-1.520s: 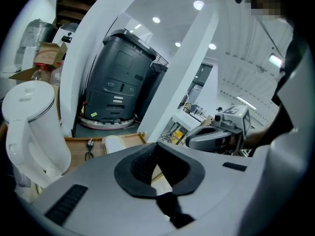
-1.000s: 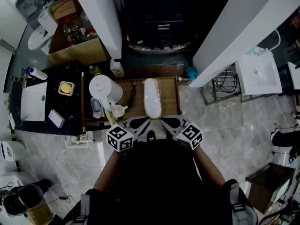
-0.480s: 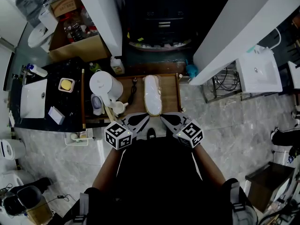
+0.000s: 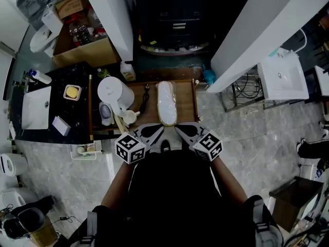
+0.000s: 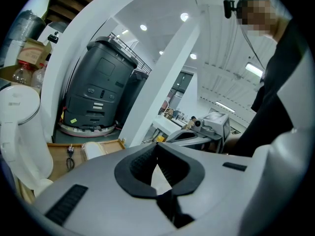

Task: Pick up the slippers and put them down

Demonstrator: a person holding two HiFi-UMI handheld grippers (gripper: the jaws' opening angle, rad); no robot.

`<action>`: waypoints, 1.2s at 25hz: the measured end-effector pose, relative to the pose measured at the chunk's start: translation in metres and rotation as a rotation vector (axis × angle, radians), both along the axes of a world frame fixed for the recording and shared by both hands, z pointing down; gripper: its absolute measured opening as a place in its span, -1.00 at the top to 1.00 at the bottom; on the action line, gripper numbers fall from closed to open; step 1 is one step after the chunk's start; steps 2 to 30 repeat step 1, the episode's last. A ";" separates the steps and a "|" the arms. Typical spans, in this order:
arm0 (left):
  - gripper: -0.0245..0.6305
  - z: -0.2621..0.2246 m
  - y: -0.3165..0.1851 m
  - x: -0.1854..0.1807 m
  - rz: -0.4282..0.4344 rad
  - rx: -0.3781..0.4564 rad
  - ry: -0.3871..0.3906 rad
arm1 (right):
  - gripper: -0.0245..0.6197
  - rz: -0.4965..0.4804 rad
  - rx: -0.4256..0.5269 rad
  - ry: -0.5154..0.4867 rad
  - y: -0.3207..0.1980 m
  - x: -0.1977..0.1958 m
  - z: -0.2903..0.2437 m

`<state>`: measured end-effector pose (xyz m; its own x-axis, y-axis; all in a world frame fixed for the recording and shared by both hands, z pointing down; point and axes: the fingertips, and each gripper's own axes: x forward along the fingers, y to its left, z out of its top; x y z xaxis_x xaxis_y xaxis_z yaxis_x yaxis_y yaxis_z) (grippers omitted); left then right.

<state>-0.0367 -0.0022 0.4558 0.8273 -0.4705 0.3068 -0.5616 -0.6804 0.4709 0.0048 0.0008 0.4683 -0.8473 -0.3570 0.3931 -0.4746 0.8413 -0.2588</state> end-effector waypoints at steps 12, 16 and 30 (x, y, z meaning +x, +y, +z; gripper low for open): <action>0.89 0.000 0.001 0.000 -0.001 0.001 -0.002 | 0.91 0.000 -0.001 -0.003 0.001 -0.001 -0.001; 0.89 0.000 0.001 0.000 -0.001 0.001 -0.002 | 0.91 0.000 -0.001 -0.003 0.001 -0.001 -0.001; 0.89 0.000 0.001 0.000 -0.001 0.001 -0.002 | 0.91 0.000 -0.001 -0.003 0.001 -0.001 -0.001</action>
